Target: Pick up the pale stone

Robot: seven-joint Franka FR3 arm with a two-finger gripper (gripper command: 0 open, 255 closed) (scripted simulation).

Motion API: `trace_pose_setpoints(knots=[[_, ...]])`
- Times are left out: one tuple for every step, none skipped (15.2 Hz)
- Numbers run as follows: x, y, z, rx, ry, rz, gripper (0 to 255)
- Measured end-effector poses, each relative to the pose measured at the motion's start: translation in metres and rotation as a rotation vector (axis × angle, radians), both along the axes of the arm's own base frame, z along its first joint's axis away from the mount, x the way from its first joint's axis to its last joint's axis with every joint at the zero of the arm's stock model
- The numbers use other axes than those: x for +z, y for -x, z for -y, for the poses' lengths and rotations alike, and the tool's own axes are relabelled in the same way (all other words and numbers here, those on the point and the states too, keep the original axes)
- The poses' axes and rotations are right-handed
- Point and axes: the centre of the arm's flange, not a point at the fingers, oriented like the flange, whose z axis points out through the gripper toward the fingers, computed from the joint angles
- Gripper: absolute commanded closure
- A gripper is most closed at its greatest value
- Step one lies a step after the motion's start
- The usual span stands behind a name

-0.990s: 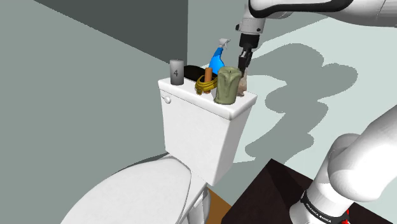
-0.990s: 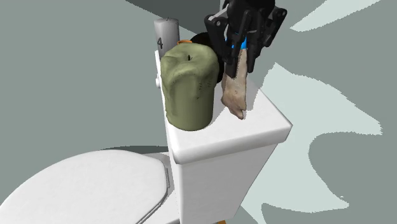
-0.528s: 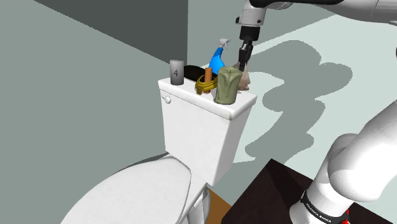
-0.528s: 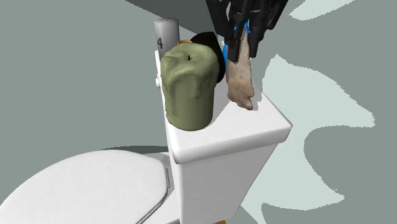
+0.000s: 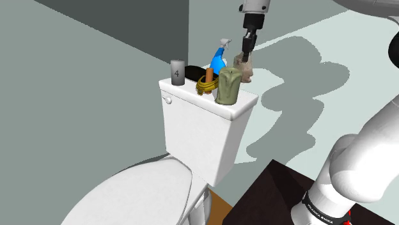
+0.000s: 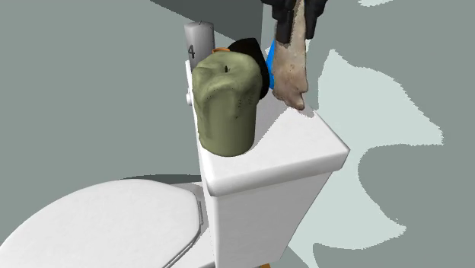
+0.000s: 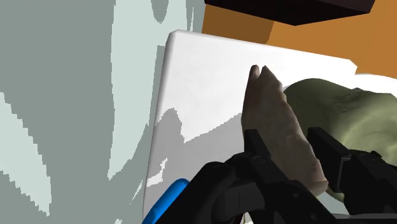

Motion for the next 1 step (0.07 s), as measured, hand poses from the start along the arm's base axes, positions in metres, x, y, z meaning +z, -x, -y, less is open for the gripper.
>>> trace_pose_setpoints(knots=[[0.0034,-0.0004,-0.0005,0.000,0.000,0.000,255]])
